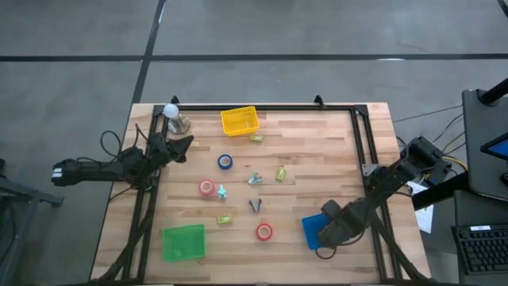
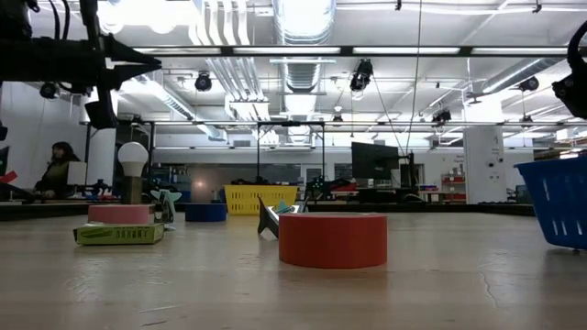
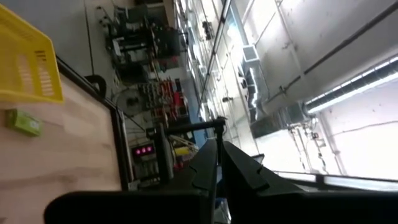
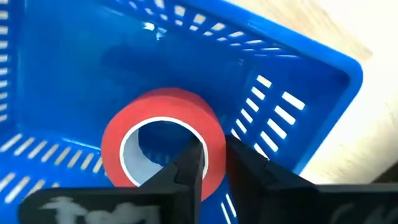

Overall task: Pick and place Stapler, Stapler remover, tape
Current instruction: Put the top orange tape into the blue basket, then put the orange tape into the blue basket

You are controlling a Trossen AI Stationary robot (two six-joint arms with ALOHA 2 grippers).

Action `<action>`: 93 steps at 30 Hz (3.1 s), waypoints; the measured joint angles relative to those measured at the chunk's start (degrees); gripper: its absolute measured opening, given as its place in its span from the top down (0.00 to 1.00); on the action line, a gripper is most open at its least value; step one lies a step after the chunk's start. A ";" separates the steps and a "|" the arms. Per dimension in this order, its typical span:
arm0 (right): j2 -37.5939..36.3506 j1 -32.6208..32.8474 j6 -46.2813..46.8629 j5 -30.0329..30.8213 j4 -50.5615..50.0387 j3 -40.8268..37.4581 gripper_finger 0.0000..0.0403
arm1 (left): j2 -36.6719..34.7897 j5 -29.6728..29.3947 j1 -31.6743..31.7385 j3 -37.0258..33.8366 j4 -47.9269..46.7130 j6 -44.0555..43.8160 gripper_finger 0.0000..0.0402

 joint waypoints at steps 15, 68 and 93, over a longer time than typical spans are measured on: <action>-2.52 -0.02 3.73 0.08 -4.79 2.27 0.58 | 0.00 2.04 0.02 0.00 0.02 -0.07 0.94; 37.10 -24.28 -47.68 -2.96 -5.53 49.80 0.45 | 0.00 5.99 0.02 0.00 0.44 -0.13 0.94; 37.01 -24.45 -53.59 -3.42 -1.72 47.44 0.88 | -0.02 5.90 0.07 0.00 0.39 0.94 0.94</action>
